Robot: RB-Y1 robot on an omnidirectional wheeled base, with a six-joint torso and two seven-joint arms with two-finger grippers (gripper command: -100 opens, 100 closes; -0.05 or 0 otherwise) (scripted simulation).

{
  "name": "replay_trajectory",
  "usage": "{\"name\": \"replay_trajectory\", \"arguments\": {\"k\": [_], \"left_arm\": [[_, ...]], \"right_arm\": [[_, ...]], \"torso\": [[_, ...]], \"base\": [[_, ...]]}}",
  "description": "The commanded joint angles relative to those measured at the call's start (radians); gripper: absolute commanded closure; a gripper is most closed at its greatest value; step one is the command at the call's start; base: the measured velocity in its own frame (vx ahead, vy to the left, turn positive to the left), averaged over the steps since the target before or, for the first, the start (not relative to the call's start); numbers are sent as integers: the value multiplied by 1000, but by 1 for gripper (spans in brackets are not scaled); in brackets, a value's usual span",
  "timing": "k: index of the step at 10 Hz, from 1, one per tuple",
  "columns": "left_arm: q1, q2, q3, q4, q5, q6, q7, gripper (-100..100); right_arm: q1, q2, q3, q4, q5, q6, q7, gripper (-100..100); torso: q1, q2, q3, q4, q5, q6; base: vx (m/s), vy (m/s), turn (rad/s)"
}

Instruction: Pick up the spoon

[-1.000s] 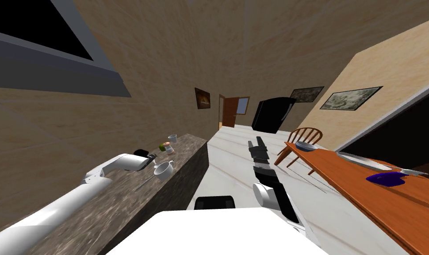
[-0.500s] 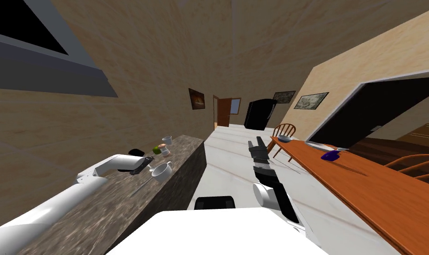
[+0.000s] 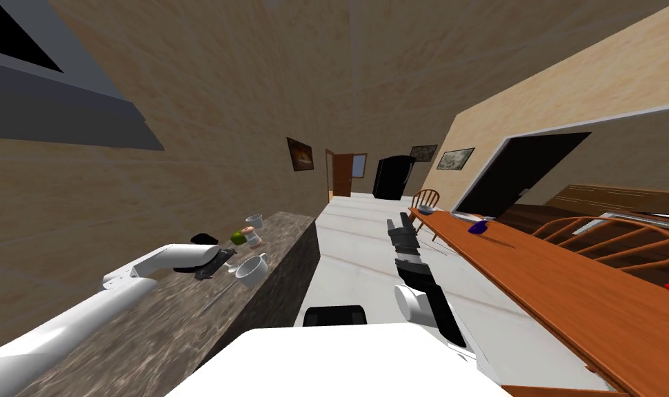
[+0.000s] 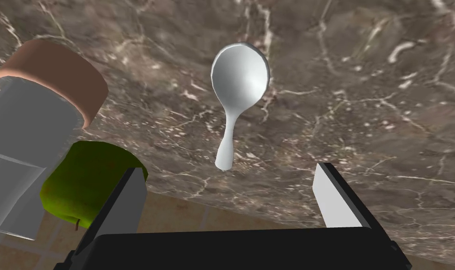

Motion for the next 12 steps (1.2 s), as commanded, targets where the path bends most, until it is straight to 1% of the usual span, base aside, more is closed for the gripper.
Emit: {"name": "replay_trajectory", "arguments": {"k": [1, 4, 7, 10, 12], "left_arm": [[-2, 6, -2, 30, 44, 9, -16, -100], [7, 22, -7, 96, 133, 26, -49, -100], [16, 37, -20, 155, 224, 38, -78, -100], [22, 56, -34, 203, 295, 46, -102, -100], [25, 70, -42, 228, 333, 50, -115, -100]], "right_arm": [[0, 0, 0, 0, 0, 0, 0, 0], [0, 0, 0, 0, 0, 0, 0, 0], [0, 0, 0, 0, 0, 0, 0, 0], [0, 0, 0, 0, 0, 0, 0, 0], [0, 0, 0, 0, 0, 0, 0, 0]], "torso": [[0, 0, 0, 0, 0, 0], [1, 1, 0, 0, 0, 0], [3, 0, 0, 0, 1, 0], [1, -3, -2, -1, 0, 0], [1, -4, -2, -1, 0, 0]], "base": [[-54, 66, -191], [-71, 102, -258], [-66, 110, -210], [-25, 87, -191], [-22, 80, -139]]}}
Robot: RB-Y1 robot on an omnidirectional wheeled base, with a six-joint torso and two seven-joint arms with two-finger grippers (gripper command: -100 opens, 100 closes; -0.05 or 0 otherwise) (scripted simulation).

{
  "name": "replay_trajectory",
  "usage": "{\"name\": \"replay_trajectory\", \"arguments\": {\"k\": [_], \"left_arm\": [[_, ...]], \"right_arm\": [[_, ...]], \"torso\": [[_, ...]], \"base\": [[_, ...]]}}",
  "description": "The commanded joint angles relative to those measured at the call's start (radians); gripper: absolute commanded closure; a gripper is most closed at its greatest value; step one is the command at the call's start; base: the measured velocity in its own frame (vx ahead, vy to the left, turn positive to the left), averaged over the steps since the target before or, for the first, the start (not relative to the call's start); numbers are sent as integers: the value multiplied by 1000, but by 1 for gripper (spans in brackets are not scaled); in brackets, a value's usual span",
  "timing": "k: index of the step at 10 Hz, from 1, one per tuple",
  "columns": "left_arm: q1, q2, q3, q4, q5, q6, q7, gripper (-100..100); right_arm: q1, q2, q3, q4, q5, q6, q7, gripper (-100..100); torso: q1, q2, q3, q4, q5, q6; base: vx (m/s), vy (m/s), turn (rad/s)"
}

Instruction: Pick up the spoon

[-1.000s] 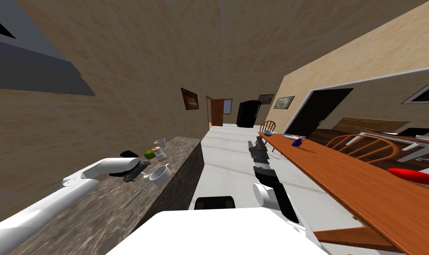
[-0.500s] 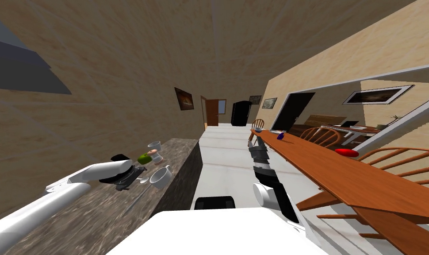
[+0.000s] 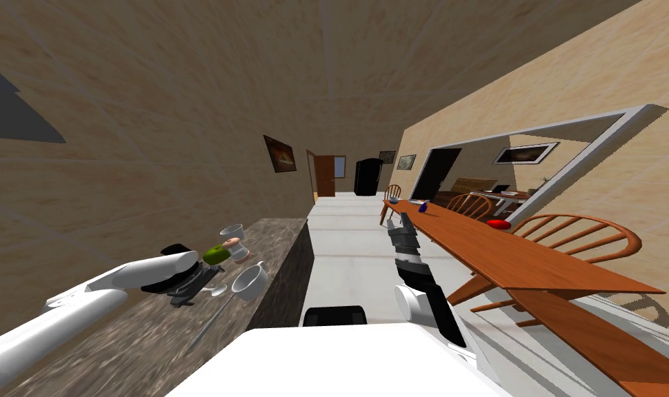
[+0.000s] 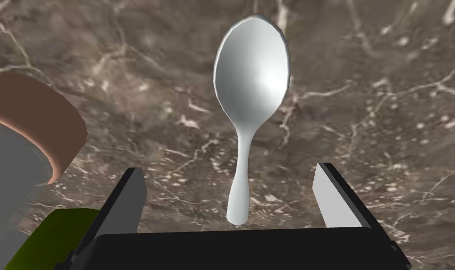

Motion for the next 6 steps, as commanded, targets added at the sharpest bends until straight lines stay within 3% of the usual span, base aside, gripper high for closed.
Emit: {"name": "replay_trajectory", "arguments": {"k": [1, 2, 3, 4, 5, 6], "left_arm": [[-3, 17, -12, 33, 39, 2, -18, -100], [-2, 29, -16, 47, 58, 2, -26, -100], [-2, 21, -13, 36, 45, 1, -19, -100], [-1, 23, -13, 37, 47, 1, -21, 0], [-3, -7, -21, 56, 19, -29, -21, -100], [-6, 5, -19, 50, 31, -12, -22, -100]], "right_arm": [[0, 0, 0, 0, 0, 0, 0, 0], [0, 0, 0, 0, 0, 0, 0, 0], [0, 0, 0, 0, 0, 0, 0, 0], [0, 0, 0, 0, 0, 0, 0, 0], [0, 0, 0, 0, 0, 0, 0, 0], [0, 0, 0, 0, 0, 0, 0, 0]], "torso": [[0, 0, 0, 0, 0, 0], [2, 1, 1, 0, 0, 0], [4, 1, 1, 0, 1, 0], [0, 0, 0, 0, 0, -1], [-3, -1, -1, 0, -1, -1], [-4, -2, -1, 0, -1, 0]], "base": [[-50, 113, -156], [-40, 143, -121], [-13, 67, -27], [-3, 12, 2], [-2, 16, -53], [-1, 9, -16]]}}
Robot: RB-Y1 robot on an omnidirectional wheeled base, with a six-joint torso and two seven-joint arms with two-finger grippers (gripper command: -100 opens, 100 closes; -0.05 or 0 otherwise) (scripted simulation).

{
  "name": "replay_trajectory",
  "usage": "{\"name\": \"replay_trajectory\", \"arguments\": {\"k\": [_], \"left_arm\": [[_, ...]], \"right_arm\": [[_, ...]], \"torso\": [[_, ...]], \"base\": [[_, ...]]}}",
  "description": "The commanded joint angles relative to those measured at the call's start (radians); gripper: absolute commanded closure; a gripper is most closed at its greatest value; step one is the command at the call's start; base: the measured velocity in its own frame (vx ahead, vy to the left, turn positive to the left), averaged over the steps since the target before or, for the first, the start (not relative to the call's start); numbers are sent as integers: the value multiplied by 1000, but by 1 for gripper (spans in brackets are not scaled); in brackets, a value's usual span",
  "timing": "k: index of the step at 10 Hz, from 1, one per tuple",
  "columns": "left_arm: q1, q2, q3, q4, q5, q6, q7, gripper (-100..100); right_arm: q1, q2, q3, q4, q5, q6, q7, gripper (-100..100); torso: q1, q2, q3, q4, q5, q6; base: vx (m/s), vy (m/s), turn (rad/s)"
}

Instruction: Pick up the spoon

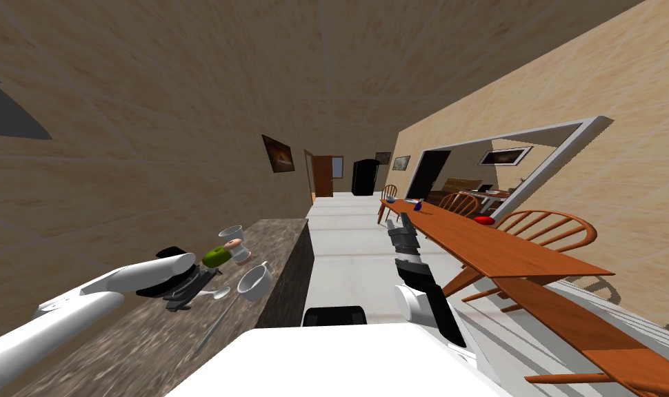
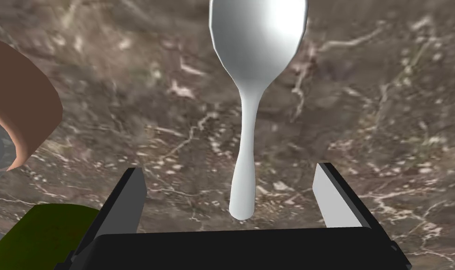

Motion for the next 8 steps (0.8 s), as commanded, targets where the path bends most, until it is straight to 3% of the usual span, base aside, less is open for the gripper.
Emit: {"name": "replay_trajectory", "arguments": {"k": [1, 5, 6, 7, 8], "left_arm": [[0, 0, 0, 0, 0, 0, 0, 100], [0, 0, 0, 0, 0, 0, 0, 100], [0, 0, 0, 0, 0, 0, 0, 0], [3, 29, 21, 7, -17, 7, 12, -100], [11, 40, 40, 20, -25, 27, 22, -100]], "right_arm": [[0, 0, 0, 0, 0, 0, 0, 0], [0, 0, 0, 0, 0, 0, 0, 0], [0, 0, 0, 0, 0, 0, 0, 0], [0, 0, 0, 0, 0, 0, 0, 0], [0, 0, 0, 0, 0, 0, 0, 0]], "torso": [[0, 0, 0, 0, 0, 0], [-1, 0, 0, 0, 0, 0], [-1, 0, 0, 0, 0, 0], [-1, 0, 0, 0, 0, 0], [-1, 1, 1, 0, -1, 0]], "base": [[0, 0, 0], [0, 0, 0], [0, 0, 0], [-26, -1, -24], [-30, -68, -88]]}}
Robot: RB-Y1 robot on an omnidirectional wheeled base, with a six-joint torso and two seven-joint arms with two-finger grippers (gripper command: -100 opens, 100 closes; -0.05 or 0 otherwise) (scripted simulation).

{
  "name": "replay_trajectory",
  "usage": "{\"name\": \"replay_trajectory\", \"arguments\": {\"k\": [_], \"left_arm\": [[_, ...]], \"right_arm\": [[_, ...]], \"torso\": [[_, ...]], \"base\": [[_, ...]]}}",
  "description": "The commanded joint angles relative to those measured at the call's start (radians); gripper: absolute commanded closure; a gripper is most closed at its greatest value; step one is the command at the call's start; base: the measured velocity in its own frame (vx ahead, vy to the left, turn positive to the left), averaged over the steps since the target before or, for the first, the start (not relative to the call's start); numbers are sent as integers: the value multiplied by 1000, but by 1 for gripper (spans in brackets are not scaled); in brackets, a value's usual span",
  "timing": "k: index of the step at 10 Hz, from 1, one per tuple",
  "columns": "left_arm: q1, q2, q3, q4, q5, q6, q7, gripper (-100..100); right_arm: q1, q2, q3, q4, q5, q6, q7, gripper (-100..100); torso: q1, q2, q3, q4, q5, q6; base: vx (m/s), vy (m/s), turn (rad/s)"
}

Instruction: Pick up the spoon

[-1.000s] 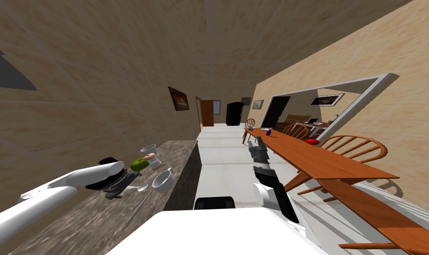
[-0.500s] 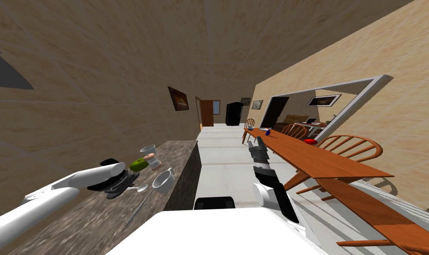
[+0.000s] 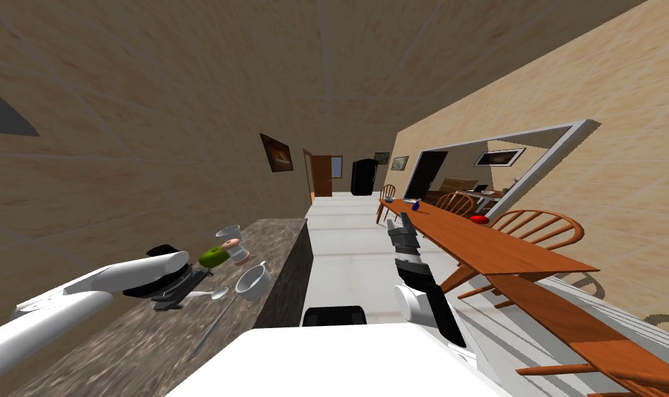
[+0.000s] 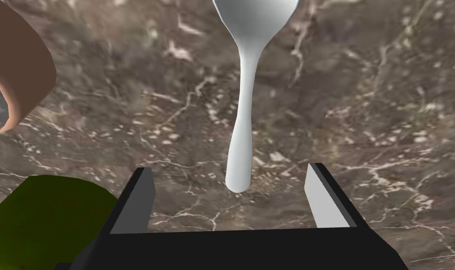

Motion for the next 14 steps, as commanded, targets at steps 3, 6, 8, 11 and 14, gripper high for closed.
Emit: {"name": "replay_trajectory", "arguments": {"k": [3, 6, 8, 11, 14], "left_arm": [[-9, 6, 5, 22, 45, 0, -47, -100], [2, 2, -1, 22, 61, -6, -59, -100], [7, 4, -11, 13, 58, -9, -18, -100], [15, 8, -30, -4, 51, -14, 60, -100], [22, 12, -49, -21, 44, -19, 130, -100]], "right_arm": [[0, 0, 0, 0, 0, 0, 0, 0], [0, 0, 0, 0, 0, 0, 0, 0], [0, 0, 0, 0, 0, 0, 0, 0], [0, 0, 0, 0, 0, 0, 0, 0], [0, 0, 0, 0, 0, 0, 0, 0]], "torso": [[-5, -2, -1, 0, -1, -1], [13, -4, -2, -1, 3, 0], [6, -2, -1, -1, 1, 0], [9, 5, 3, 1, 2, -1], [2, 1, 0, 0, 1, 0]], "base": [[14, -98, 46], [22, 101, 2], [-28, 25, -95], [-118, 74, -208], [-47, -42, -147]]}}
